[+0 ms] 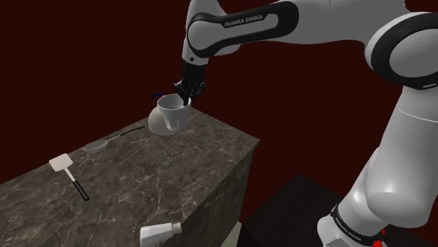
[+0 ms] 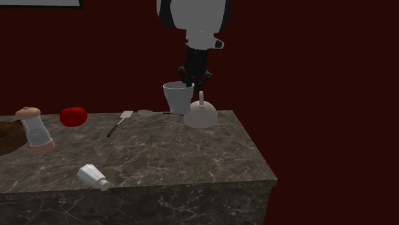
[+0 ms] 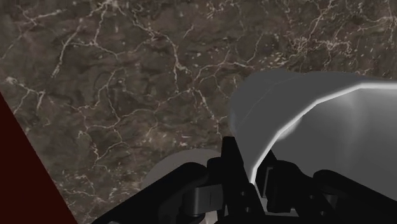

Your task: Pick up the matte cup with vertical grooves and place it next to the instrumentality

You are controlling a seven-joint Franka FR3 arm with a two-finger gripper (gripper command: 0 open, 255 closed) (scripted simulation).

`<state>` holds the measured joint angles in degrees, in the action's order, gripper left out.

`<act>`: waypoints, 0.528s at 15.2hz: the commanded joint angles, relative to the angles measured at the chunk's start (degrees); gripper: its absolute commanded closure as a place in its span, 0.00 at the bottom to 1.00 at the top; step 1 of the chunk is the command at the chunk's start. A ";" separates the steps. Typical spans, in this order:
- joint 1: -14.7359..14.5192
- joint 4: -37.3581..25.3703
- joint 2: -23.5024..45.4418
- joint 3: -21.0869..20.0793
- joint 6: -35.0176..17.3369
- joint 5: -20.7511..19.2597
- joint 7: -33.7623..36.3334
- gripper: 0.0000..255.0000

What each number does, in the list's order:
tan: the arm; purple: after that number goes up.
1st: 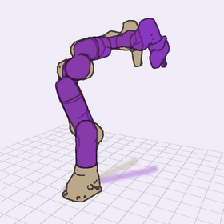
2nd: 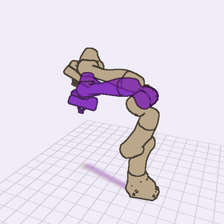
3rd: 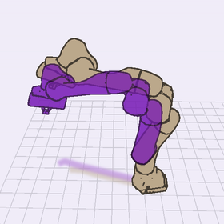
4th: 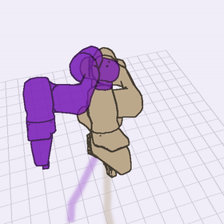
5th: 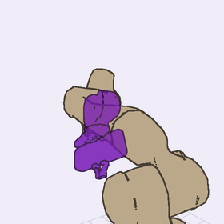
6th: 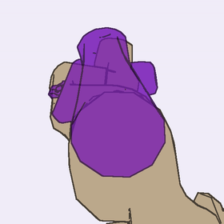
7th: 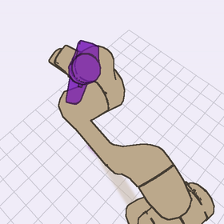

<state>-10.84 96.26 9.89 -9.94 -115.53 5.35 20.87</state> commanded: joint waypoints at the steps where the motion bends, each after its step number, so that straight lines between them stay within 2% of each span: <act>1: -1.59 -1.37 1.45 -0.89 -0.39 -0.90 2.76 1.00; 8: -7.62 -6.39 7.36 -3.42 -1.85 -4.50 12.05 1.00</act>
<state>-17.69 90.87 16.35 -13.11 -117.34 1.37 31.70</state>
